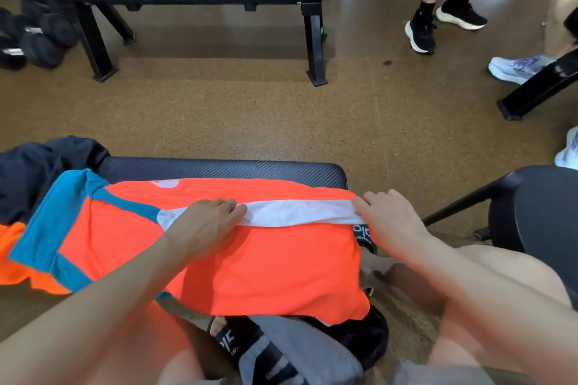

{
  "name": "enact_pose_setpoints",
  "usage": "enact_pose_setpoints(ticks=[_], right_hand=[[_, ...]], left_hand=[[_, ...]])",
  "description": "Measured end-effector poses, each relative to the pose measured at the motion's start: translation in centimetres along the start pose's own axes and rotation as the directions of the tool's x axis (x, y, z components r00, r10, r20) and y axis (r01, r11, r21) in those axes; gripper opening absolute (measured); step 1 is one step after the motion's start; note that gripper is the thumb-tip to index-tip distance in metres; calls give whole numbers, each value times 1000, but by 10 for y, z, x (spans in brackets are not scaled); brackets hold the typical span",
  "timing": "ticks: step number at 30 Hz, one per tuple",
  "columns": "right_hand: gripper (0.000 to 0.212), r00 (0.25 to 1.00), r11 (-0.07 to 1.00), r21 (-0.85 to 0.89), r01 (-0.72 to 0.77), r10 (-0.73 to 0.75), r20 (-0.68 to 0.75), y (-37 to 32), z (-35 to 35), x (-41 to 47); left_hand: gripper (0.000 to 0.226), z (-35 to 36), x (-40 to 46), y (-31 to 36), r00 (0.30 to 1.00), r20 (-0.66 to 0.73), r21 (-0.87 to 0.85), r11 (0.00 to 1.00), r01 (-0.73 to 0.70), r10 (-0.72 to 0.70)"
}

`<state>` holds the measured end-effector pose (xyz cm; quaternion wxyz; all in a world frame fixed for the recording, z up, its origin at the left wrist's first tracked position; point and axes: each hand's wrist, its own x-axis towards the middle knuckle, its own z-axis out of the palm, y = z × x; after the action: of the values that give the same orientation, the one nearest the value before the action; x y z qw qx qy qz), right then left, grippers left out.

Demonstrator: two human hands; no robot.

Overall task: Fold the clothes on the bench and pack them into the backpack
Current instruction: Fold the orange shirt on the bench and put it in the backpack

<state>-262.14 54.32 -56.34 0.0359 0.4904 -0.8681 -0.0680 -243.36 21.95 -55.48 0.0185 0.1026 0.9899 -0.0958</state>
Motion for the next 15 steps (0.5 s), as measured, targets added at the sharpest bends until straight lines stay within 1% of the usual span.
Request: enact_pose_setpoints(ticks=[1,4,5,7,8,9,10,11,12,13,14,15], right_hand=[[42,1000,1000,4,4,-4,-18,-3,3,-5],[37,998,999,14,34,-33,-47,-15,11,-16],[37,998,999,6,36,-36,-56,-18,14,-18],[35,1000,1000,-2,-3,3,-17,-22,12,-21],[32,999,999,-2,-32,32,-9,-23,10,-22],[29,998,998,7,-59,59,-20,-24,7,-21],[27,996,996,26,-84,85,-30,-23,3,-19],[26,994,994,38,-102,103,-34,-23,0,-16],[26,992,992,41,-122,123,-21,-21,-2,-14],[28,990,989,46,-144,144,12,-20,-3,-12],[32,982,983,59,-174,169,79,-20,-6,-10],[33,968,973,76,-218,205,147,-20,-7,-8]], left_hand=[[22,2,-3,0,1000,-7,9,1000,-4,4],[26,-2,-9,1,999,46,30,999,13,-14],[25,-2,-11,0,999,47,15,1000,21,-21],[24,-5,-16,-4,997,46,-41,997,69,-67],[25,-8,-19,-5,992,54,-77,990,121,-117],[27,-9,-22,-8,980,46,-115,973,200,-196],[28,-11,-25,-11,944,60,-156,931,329,-323],[29,-11,-28,-15,874,88,-200,851,485,-477],[29,-10,-32,-21,766,141,-238,730,641,-627],[30,-8,-36,-29,635,189,-269,582,767,-749],[35,-8,-41,-35,496,240,-291,426,857,-834],[45,-8,-47,-41,356,297,-313,261,913,-886]])
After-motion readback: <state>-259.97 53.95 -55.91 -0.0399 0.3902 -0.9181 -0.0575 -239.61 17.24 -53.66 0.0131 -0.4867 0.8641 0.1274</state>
